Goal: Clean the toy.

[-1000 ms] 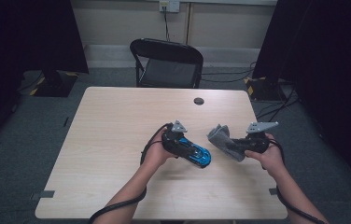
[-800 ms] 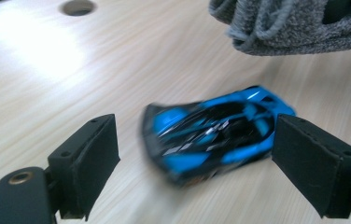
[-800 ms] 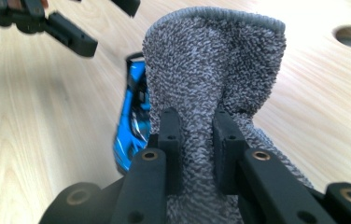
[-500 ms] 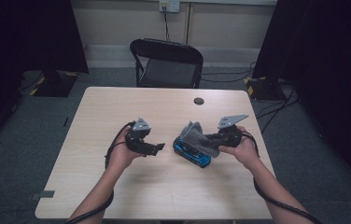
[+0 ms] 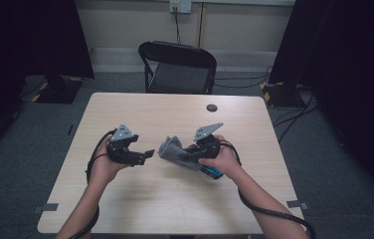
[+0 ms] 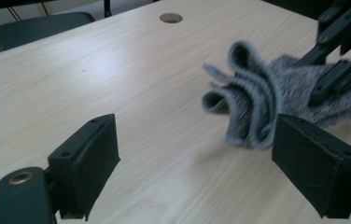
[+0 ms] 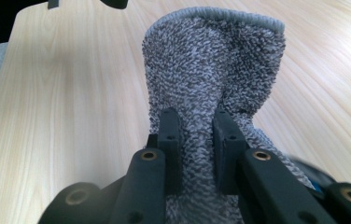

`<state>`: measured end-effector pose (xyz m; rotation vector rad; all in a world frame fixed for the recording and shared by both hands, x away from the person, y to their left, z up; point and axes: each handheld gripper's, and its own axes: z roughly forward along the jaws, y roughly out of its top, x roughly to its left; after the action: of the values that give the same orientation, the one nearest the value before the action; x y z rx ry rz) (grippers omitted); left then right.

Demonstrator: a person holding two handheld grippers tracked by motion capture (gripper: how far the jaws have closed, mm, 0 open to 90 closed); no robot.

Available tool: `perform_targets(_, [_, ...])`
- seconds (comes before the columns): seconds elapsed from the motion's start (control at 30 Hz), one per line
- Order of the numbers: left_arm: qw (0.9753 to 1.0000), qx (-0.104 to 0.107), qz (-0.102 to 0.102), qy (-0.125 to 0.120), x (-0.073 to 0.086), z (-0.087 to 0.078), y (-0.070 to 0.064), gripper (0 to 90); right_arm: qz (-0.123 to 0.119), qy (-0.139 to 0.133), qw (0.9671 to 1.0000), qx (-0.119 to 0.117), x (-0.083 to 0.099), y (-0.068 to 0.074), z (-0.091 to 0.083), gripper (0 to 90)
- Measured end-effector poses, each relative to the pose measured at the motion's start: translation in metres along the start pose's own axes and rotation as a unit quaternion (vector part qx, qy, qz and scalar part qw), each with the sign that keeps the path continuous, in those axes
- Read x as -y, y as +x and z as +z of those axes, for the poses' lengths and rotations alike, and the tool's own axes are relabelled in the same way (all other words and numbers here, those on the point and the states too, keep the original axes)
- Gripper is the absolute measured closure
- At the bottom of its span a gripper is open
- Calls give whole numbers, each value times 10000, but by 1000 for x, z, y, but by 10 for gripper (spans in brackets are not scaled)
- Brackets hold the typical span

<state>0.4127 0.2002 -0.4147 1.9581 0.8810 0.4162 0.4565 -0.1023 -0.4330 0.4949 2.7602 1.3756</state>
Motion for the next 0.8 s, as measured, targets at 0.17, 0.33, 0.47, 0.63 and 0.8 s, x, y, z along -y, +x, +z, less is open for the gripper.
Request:
perform_targets(0.17, [9998,-115,-115,-142,-1,-17,8,144,-152,91,9997,-180,-17,11,35,762])
perform_targets(0.33, [9999,-76,-142,-15,8,-17,8,146,-308,336,9983,-349,-23,22,67,760])
perform_targets(0.47, [9998,-66,-208,36,13,-16,9,147,-420,554,9966,-441,-21,29,87,755])
perform_targets(0.63, [9996,-46,-195,177,18,-12,9,152,-473,712,9953,-450,-15,33,100,714])
perform_targets(0.8, [9996,22,-167,240,20,-7,6,155,-420,621,9964,-386,-14,33,96,501])
